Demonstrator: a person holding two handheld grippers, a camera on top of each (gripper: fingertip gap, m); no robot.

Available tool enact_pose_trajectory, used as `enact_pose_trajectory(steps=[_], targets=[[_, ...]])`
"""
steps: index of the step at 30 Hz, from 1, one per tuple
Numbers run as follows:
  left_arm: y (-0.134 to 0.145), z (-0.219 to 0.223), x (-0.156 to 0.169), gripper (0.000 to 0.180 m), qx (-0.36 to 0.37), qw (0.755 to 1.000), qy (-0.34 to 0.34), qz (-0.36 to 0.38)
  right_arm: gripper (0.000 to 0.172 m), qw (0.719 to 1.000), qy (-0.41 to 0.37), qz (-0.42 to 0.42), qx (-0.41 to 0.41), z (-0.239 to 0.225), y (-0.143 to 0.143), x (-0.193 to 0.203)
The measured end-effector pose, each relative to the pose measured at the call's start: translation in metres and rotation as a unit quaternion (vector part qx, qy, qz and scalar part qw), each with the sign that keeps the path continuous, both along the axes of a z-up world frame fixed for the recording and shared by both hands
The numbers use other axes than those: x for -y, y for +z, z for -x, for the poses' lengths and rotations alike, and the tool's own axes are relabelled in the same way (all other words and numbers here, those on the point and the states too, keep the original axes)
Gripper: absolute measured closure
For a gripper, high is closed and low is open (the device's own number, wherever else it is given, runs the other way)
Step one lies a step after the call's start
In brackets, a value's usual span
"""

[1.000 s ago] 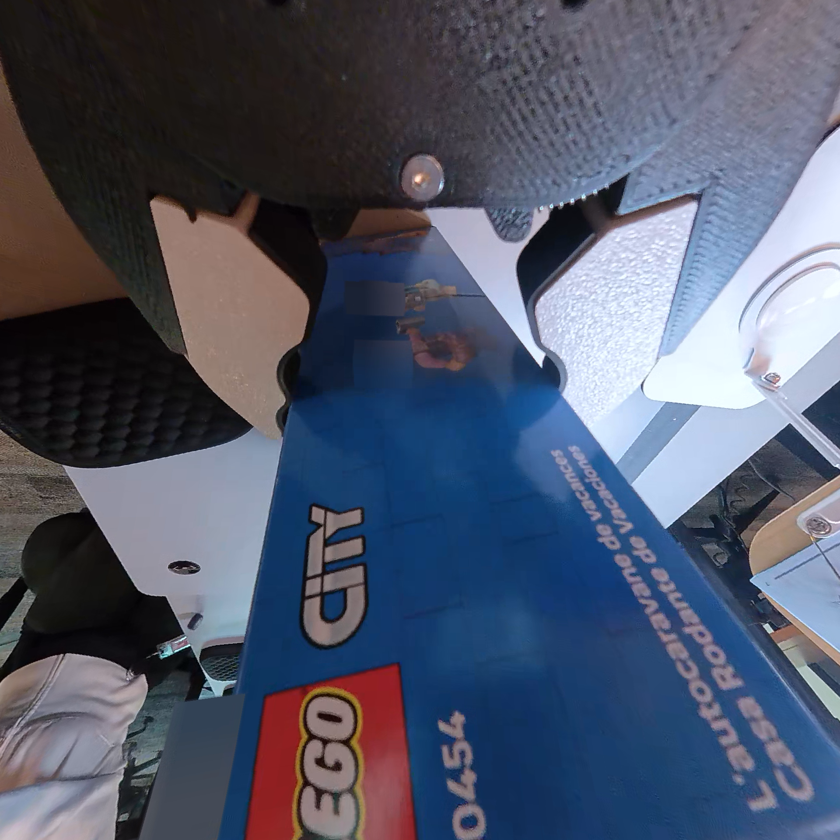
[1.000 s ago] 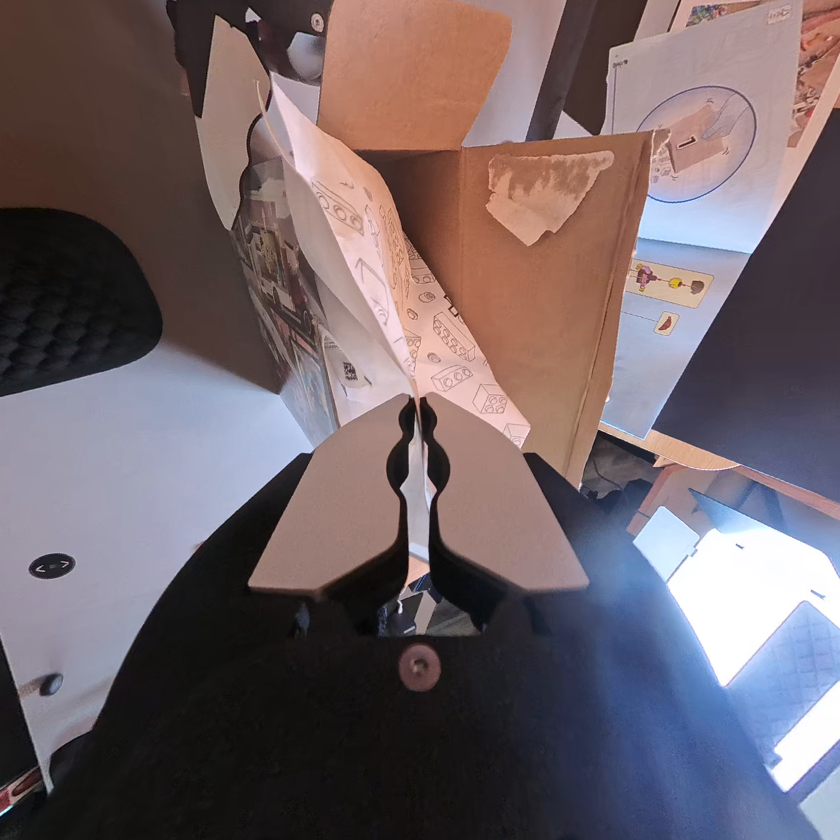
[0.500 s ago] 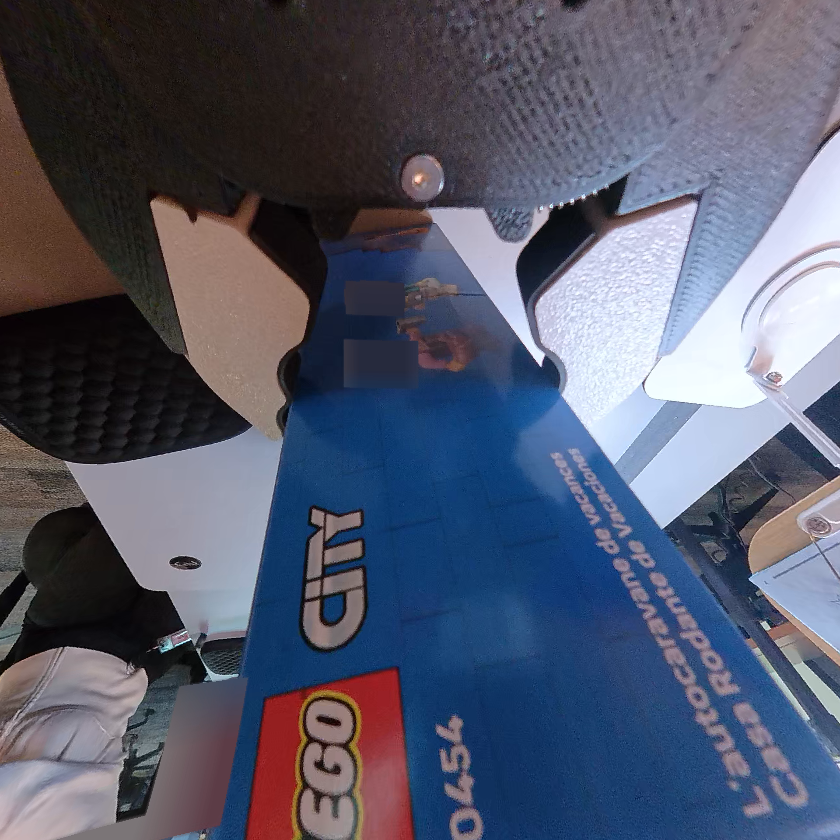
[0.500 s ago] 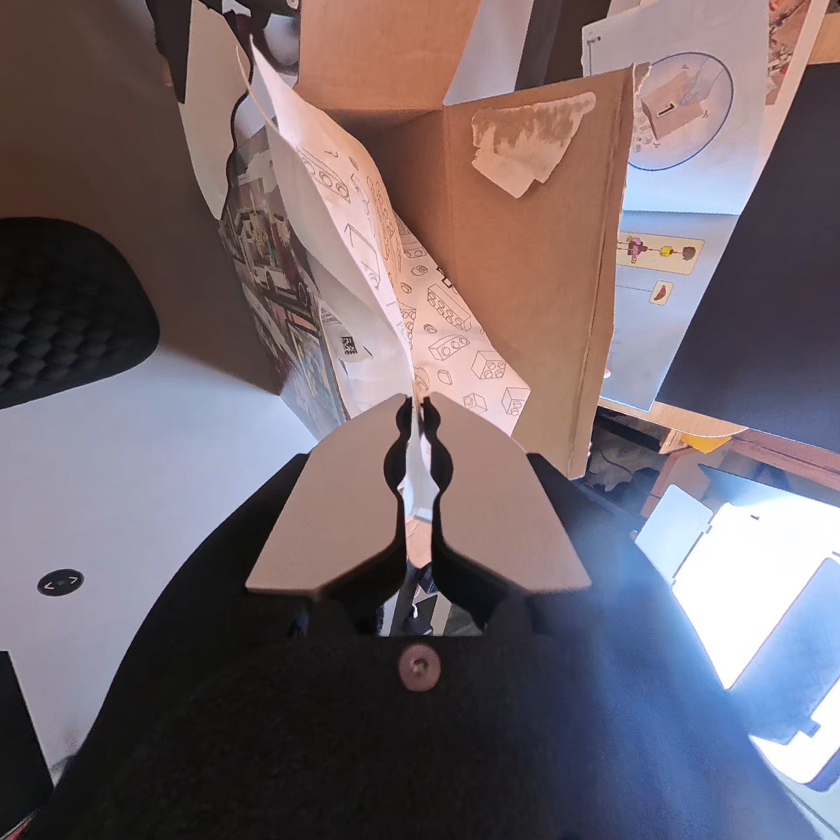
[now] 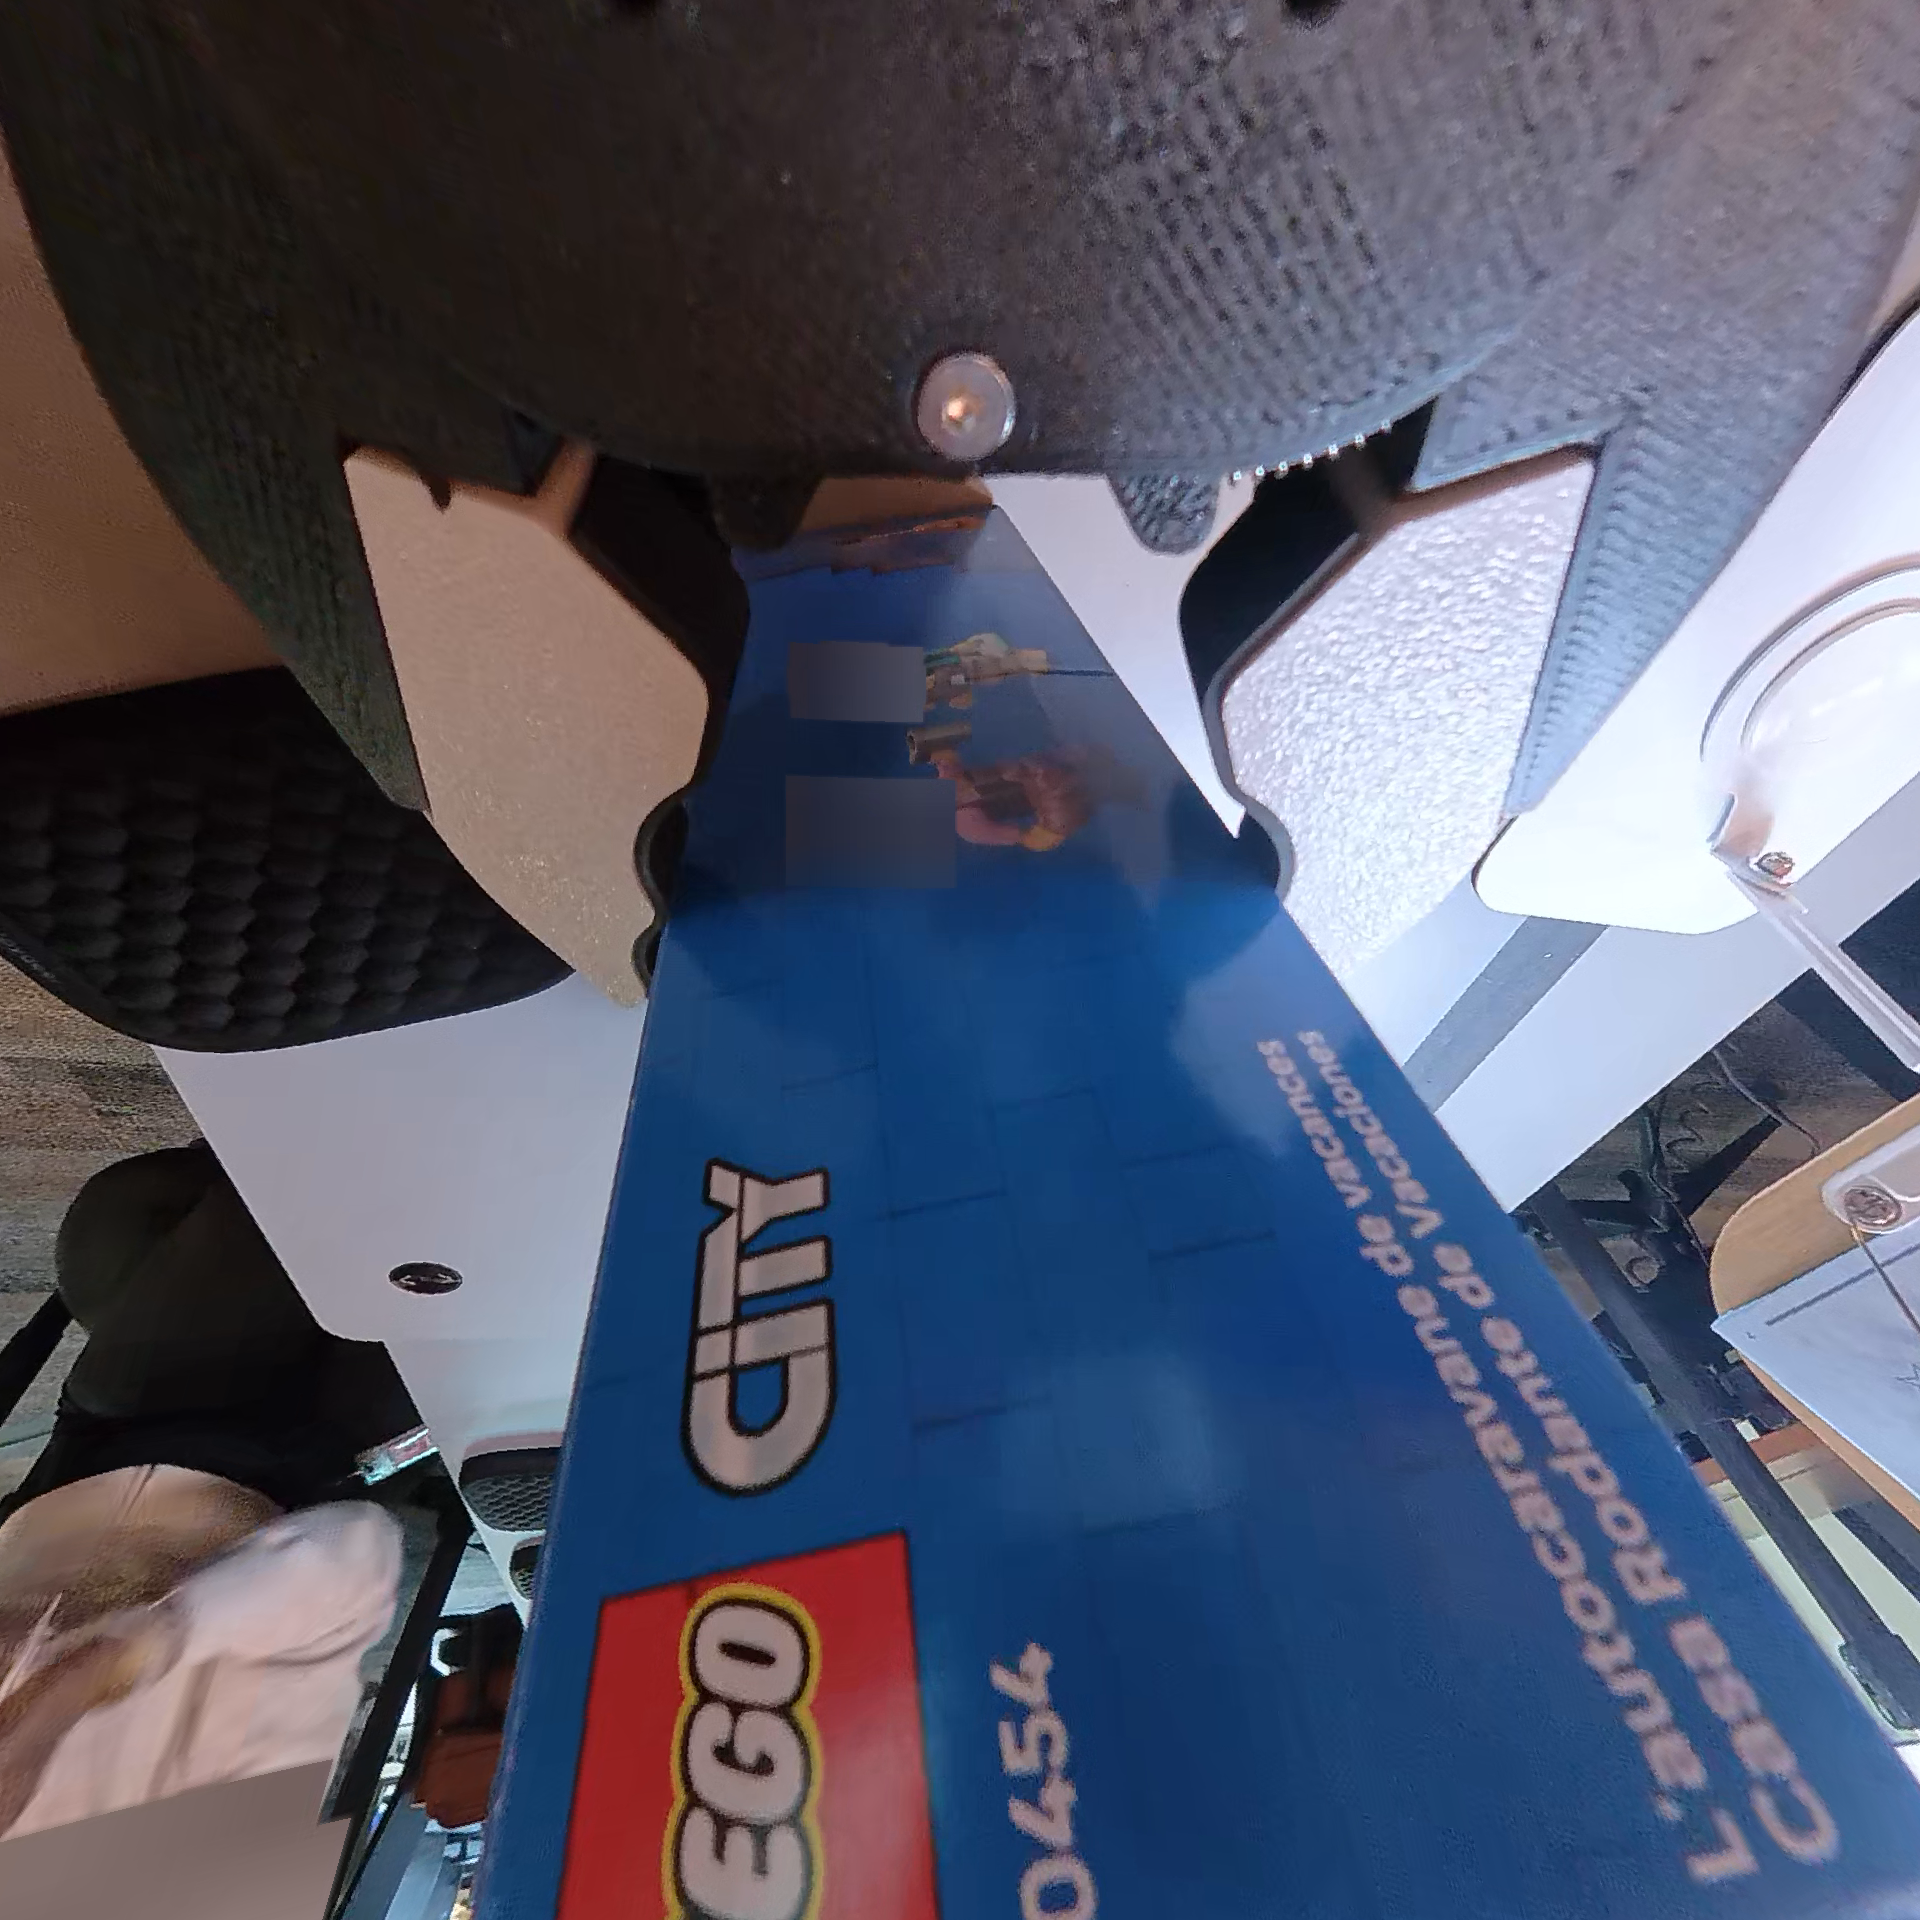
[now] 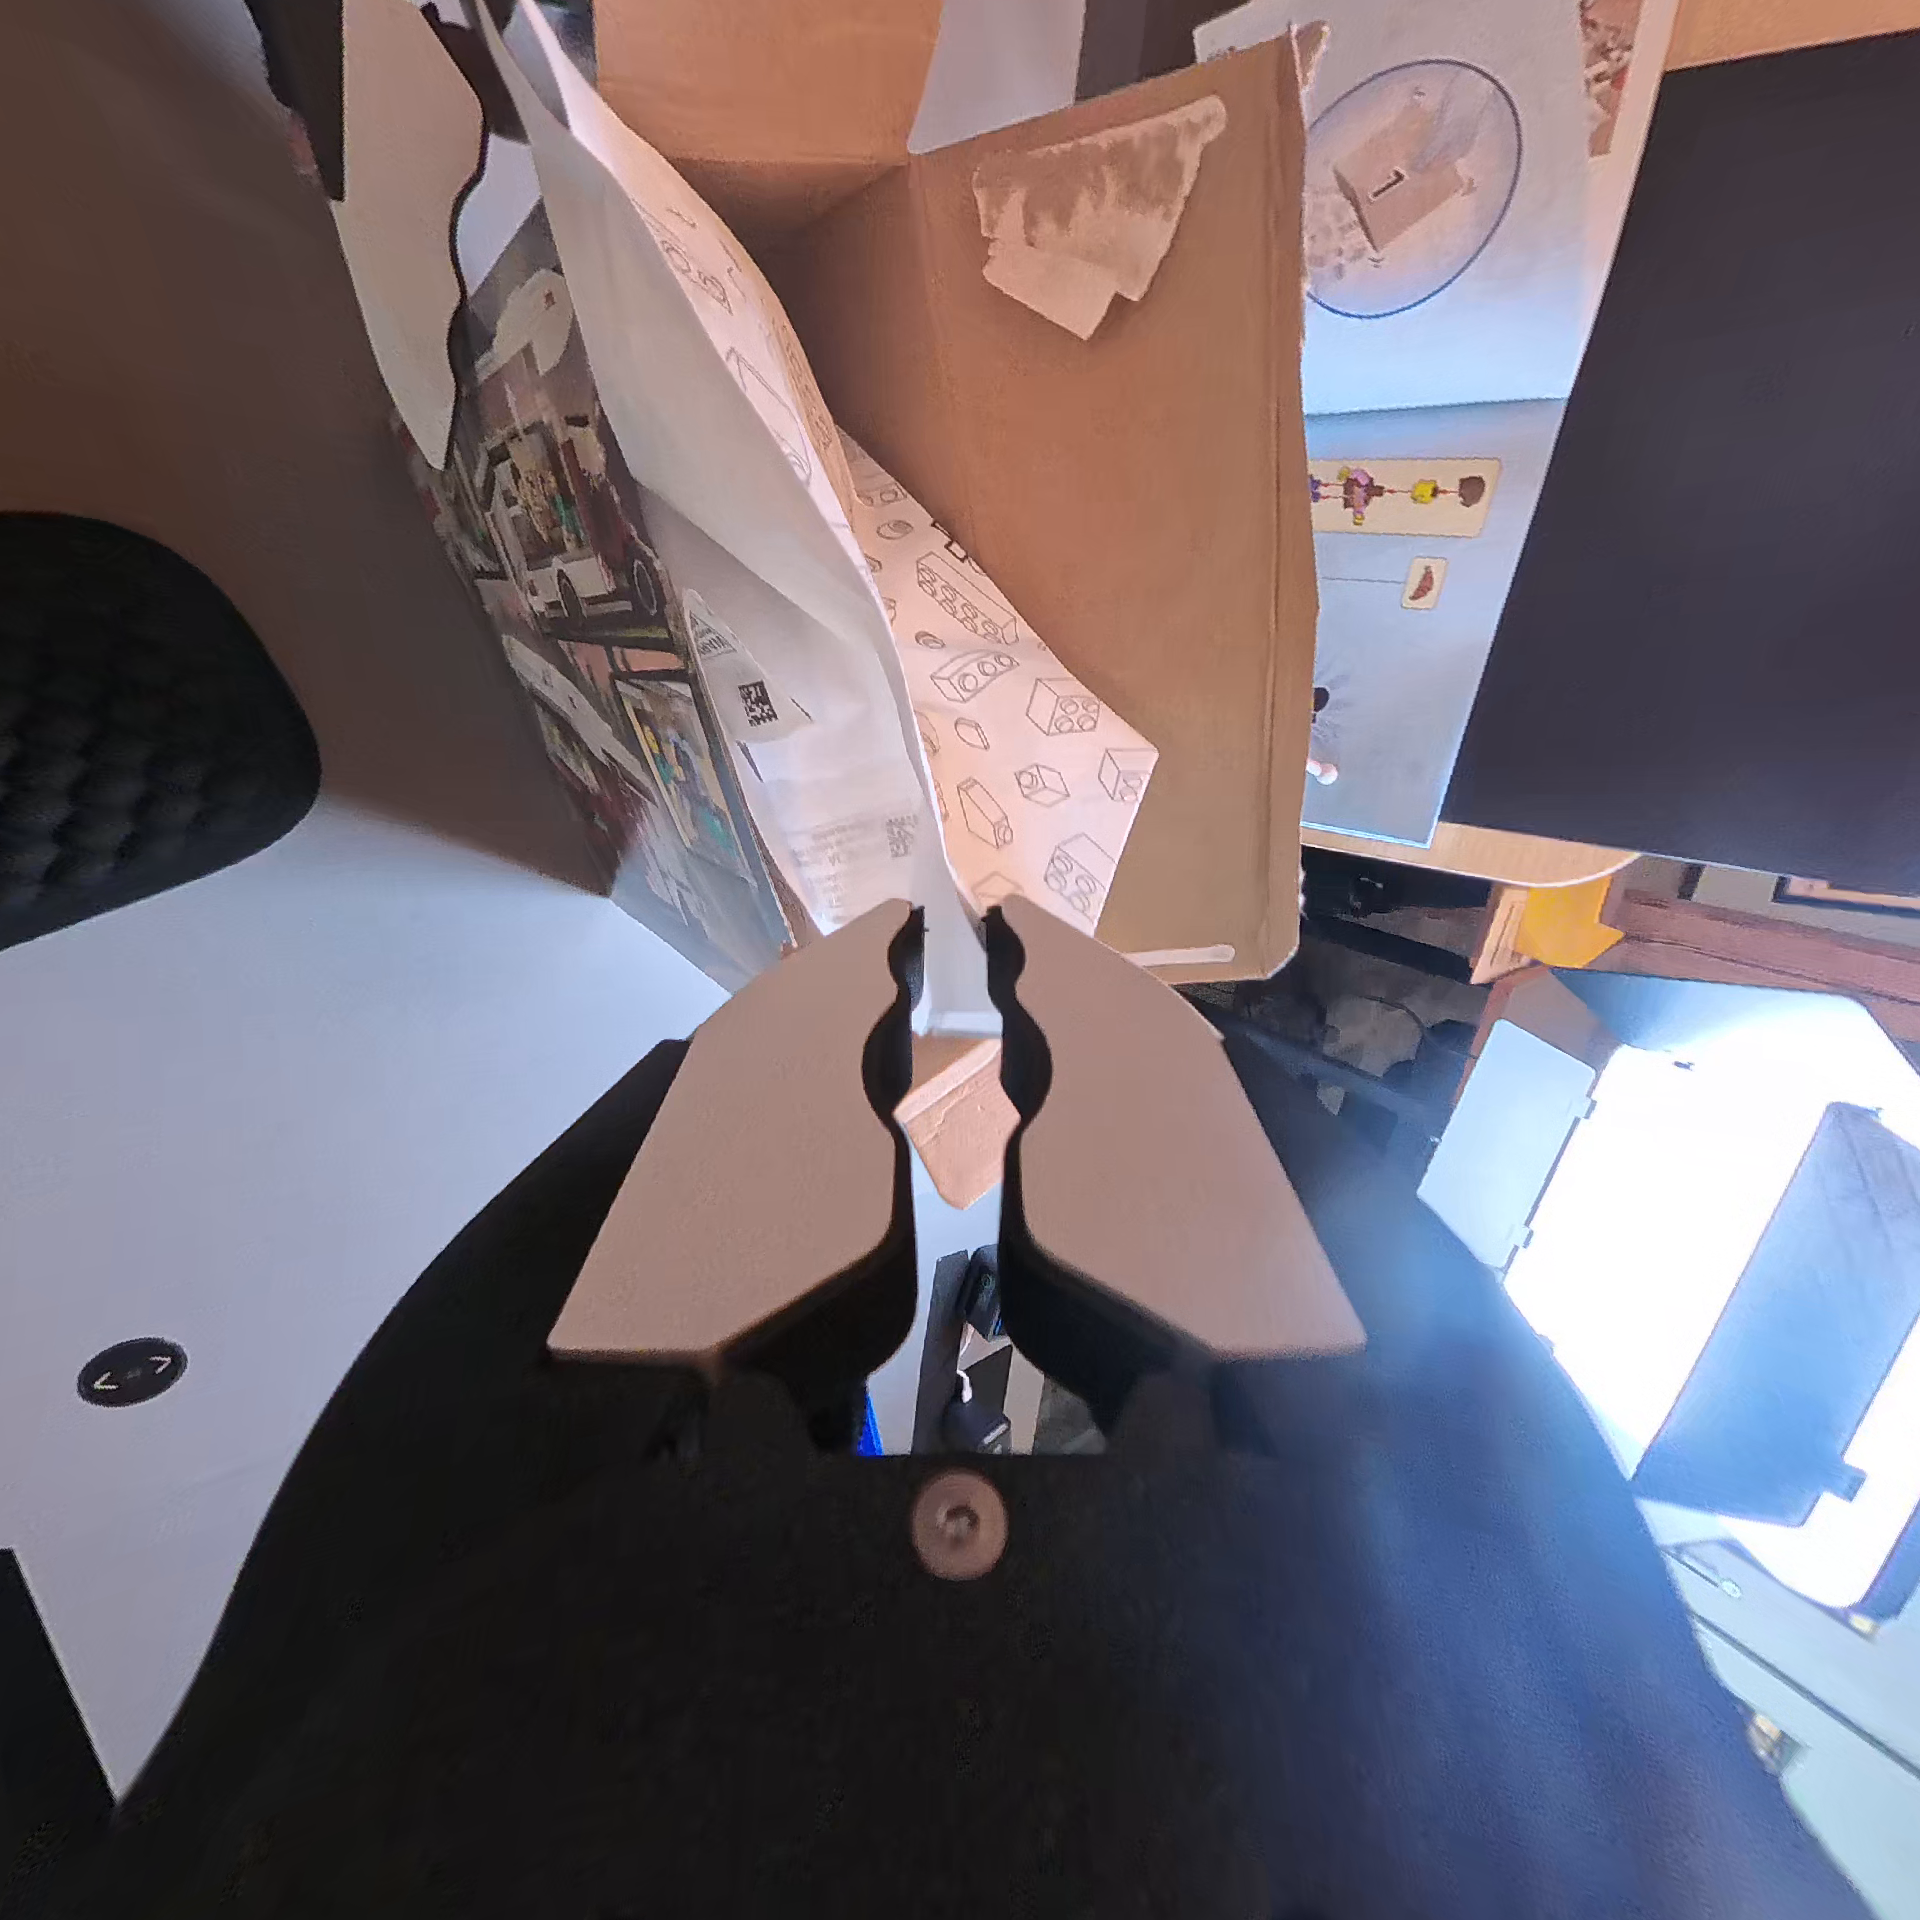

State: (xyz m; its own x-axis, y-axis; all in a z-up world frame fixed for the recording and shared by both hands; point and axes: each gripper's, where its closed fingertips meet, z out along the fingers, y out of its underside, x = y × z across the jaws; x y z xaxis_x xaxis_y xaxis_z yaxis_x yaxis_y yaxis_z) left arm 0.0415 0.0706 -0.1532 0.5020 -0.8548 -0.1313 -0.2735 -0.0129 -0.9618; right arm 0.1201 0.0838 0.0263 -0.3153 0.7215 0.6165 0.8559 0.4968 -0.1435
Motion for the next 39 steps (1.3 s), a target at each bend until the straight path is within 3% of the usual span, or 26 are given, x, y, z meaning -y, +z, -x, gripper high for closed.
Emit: enact_pose_trajectory(steps=[10,20,26,31,39], targets=[[-0.004,0.003,0.002,0.075,0.005,1.0,0.004,0.004,0.155,0.998,-0.04,-0.008,-0.042,-0.045,0.011,0.004],[-0.003,0.004,0.003,0.075,0.008,1.0,0.012,0.002,0.151,0.983,-0.056,0.032,-0.172,-0.093,0.006,0.016],[-0.003,0.005,0.003,0.075,0.014,1.0,0.019,-0.003,0.15,0.962,-0.067,0.046,-0.26,-0.115,-0.023,0.023],[0.0,0.005,0.003,0.075,0.017,1.0,0.024,-0.007,0.15,0.933,-0.072,0.08,-0.343,-0.126,-0.066,0.034],[0.004,0.003,0.004,0.075,0.021,0.999,0.037,-0.013,0.15,0.875,-0.035,0.142,-0.462,-0.097,-0.116,0.046]])
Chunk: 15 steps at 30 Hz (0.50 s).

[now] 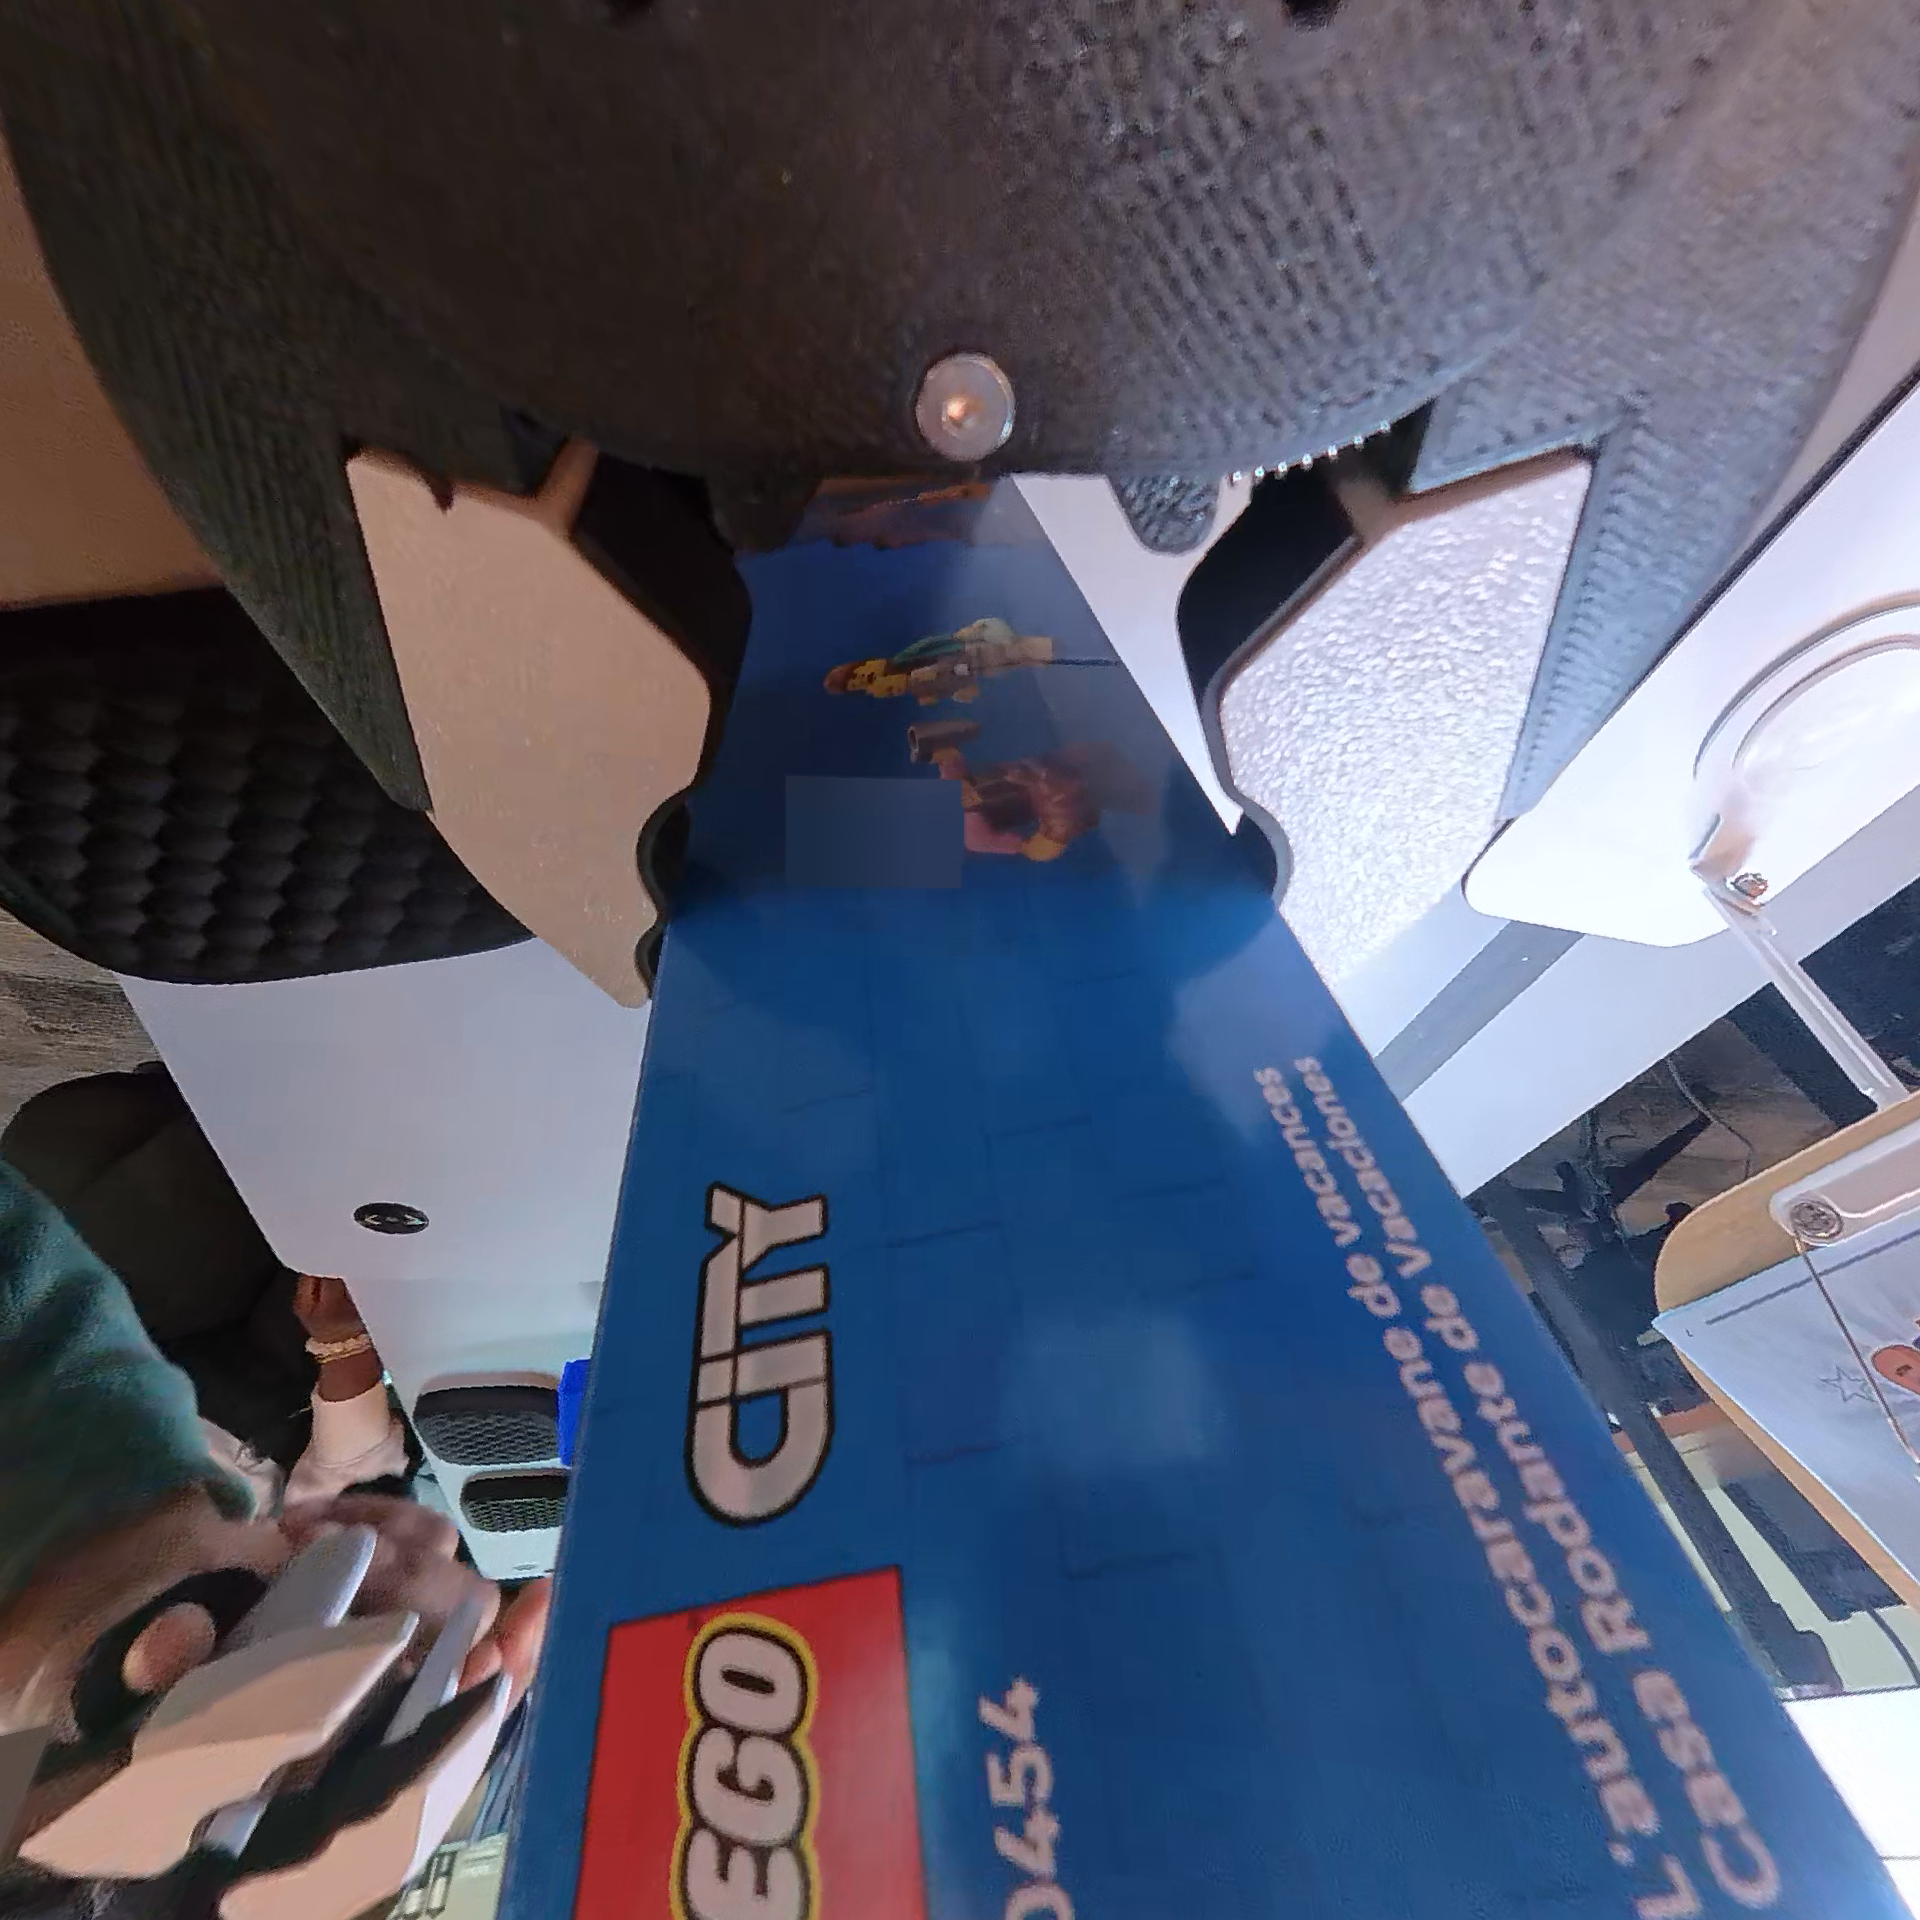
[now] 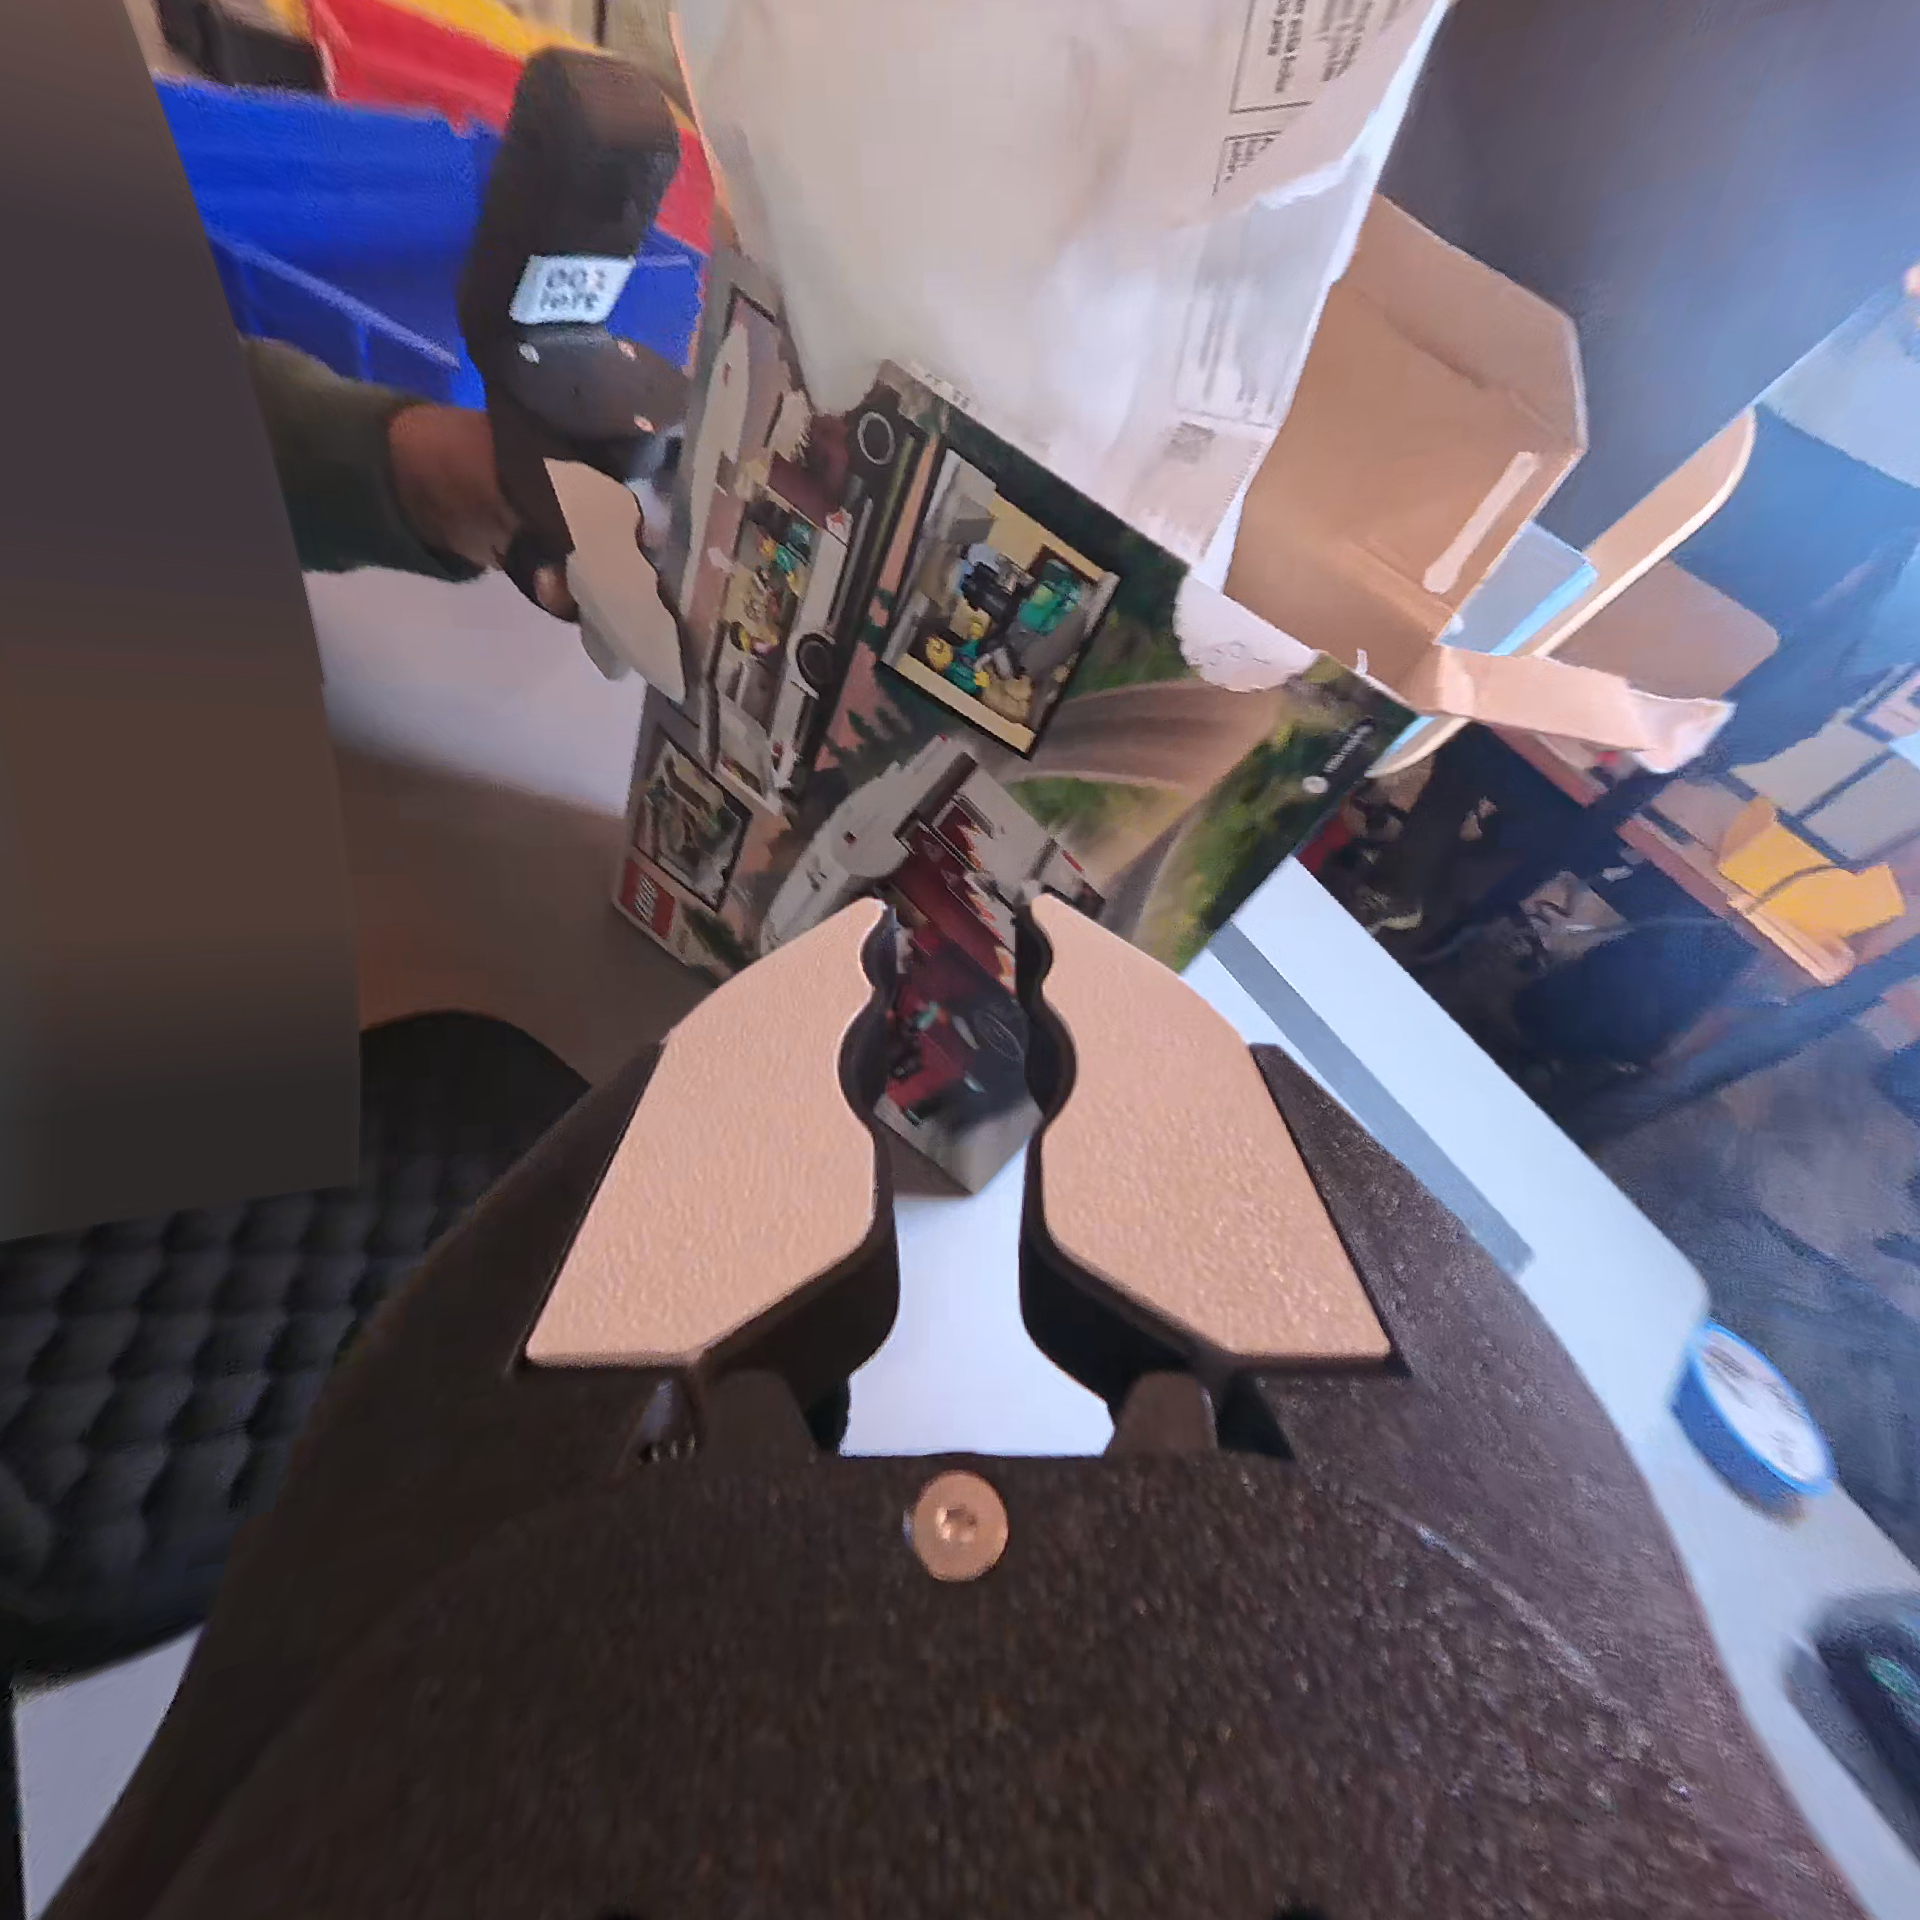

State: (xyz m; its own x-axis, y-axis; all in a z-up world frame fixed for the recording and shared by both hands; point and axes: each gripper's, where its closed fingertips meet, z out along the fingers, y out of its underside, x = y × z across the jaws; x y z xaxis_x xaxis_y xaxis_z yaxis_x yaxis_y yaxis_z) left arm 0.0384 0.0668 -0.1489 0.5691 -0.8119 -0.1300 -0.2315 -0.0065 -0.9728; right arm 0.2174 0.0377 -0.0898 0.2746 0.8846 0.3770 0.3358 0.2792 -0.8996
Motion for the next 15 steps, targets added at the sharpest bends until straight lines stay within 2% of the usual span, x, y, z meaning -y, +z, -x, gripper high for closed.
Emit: enact_pose_trajectory(steps=[4,7,15], targets=[[0.0,0.0,0.003,0.077,-0.005,1.0,0.017,-0.005,0.15,0.999,0.033,0.005,-0.021,0.028,-0.008,0.005],[0.0,0.002,0.007,0.078,-0.006,1.0,0.026,-0.015,0.15,0.998,0.055,-0.007,-0.014,0.045,0.003,0.009],[0.0,0.007,0.024,0.078,-0.043,0.998,0.004,-0.051,0.15,0.993,0.066,-0.095,0.003,0.056,0.094,0.015]])
